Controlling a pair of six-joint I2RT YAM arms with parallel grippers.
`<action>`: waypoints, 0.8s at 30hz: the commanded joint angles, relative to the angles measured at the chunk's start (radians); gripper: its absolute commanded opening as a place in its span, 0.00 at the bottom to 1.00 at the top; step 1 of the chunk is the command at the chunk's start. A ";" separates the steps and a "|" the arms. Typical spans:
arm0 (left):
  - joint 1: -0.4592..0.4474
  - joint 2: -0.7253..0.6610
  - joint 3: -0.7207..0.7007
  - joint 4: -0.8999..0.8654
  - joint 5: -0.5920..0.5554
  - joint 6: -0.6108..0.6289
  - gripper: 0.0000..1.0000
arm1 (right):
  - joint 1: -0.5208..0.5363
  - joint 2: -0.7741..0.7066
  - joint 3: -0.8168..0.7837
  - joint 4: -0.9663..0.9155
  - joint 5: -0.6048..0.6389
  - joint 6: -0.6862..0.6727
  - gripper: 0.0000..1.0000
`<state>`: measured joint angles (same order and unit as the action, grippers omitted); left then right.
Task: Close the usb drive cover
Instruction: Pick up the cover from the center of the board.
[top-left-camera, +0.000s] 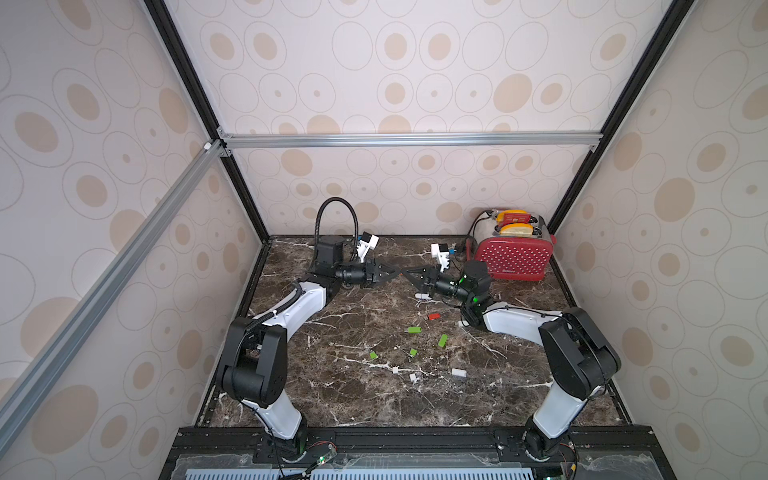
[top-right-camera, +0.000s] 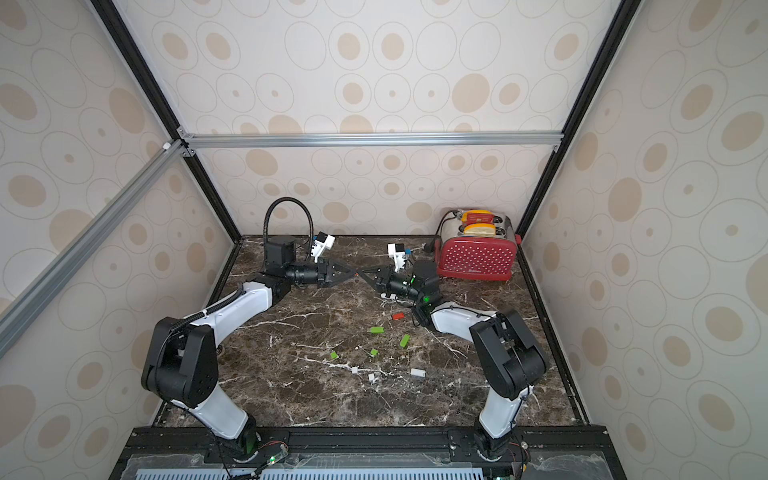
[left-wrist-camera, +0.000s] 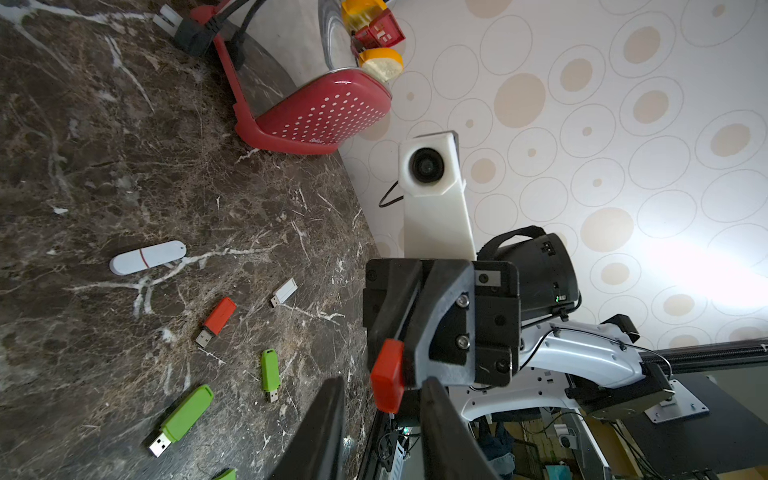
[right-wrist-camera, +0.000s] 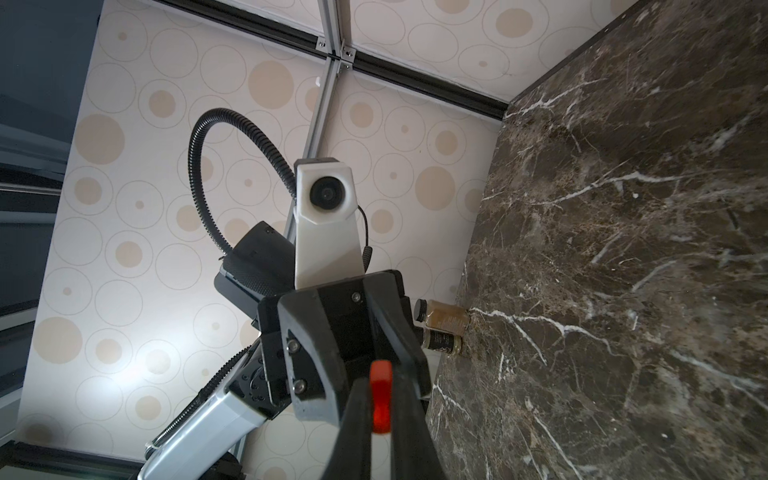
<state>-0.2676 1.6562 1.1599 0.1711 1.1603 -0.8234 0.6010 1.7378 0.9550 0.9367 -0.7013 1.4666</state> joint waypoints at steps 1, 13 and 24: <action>-0.004 -0.006 0.046 0.036 0.019 -0.016 0.34 | 0.012 0.018 0.025 0.039 -0.010 0.006 0.04; -0.006 -0.007 0.049 0.069 0.026 -0.053 0.25 | 0.020 0.042 0.020 0.056 -0.005 0.021 0.03; -0.007 -0.022 0.032 0.067 0.030 -0.043 0.25 | 0.014 0.071 -0.005 0.130 0.015 0.067 0.02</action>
<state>-0.2665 1.6562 1.1675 0.2020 1.1557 -0.8673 0.6128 1.7840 0.9604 1.0317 -0.7013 1.5154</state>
